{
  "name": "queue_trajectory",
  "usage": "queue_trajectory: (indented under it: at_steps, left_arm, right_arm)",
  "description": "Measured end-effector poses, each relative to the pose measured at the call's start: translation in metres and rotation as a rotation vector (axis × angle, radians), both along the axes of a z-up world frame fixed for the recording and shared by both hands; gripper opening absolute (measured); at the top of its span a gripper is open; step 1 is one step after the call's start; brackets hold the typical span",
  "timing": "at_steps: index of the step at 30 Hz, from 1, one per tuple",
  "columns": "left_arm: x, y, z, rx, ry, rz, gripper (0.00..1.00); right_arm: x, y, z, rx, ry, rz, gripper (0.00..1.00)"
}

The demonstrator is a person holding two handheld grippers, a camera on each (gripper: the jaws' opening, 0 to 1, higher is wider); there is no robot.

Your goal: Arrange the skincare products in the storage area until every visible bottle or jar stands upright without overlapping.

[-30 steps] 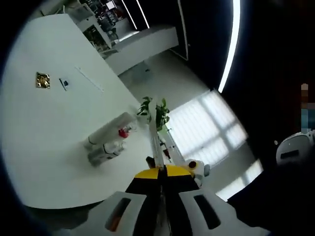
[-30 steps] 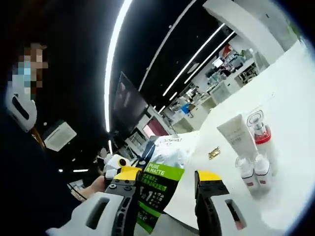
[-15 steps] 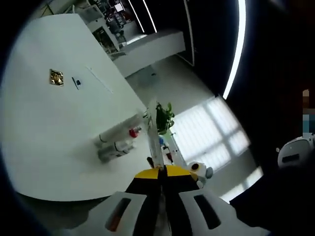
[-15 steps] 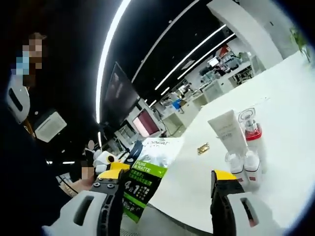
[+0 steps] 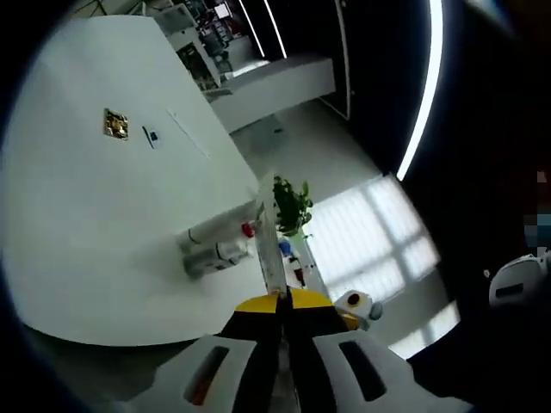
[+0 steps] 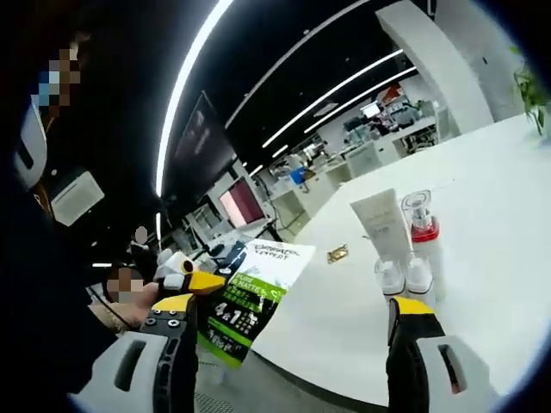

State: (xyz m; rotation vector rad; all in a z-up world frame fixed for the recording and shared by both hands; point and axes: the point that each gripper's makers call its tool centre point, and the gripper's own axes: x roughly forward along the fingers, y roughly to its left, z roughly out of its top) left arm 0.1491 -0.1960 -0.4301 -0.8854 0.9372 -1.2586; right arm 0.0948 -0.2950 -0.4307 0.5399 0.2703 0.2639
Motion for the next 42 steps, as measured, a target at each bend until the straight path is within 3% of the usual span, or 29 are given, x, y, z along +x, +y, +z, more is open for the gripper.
queue_trajectory:
  at_steps: [16,23,32,37,42]
  left_arm:
    - [0.012,-0.005,-0.019,0.106,0.015,0.008,0.0]
    - [0.032,-0.007,-0.033,0.164,-0.002,-0.002,0.0]
    - [0.046,-0.023,-0.046,0.174,0.021,0.015,0.0]
    - [0.058,-0.03,-0.062,0.228,0.01,0.003,0.0]
    - [0.061,-0.041,-0.067,0.242,0.008,-0.001,0.0]
  right_arm:
    - [-0.006,-0.01,-0.011,-0.036,0.002,-0.01,0.99]
    - [-0.01,-0.01,-0.018,-0.076,0.009,-0.005,0.99]
    - [-0.012,-0.008,-0.025,-0.142,0.021,0.02,0.99]
    - [-0.013,-0.013,-0.029,-0.115,0.03,0.006,0.98]
    - [-0.013,-0.015,-0.028,-0.091,0.032,-0.004,0.96]
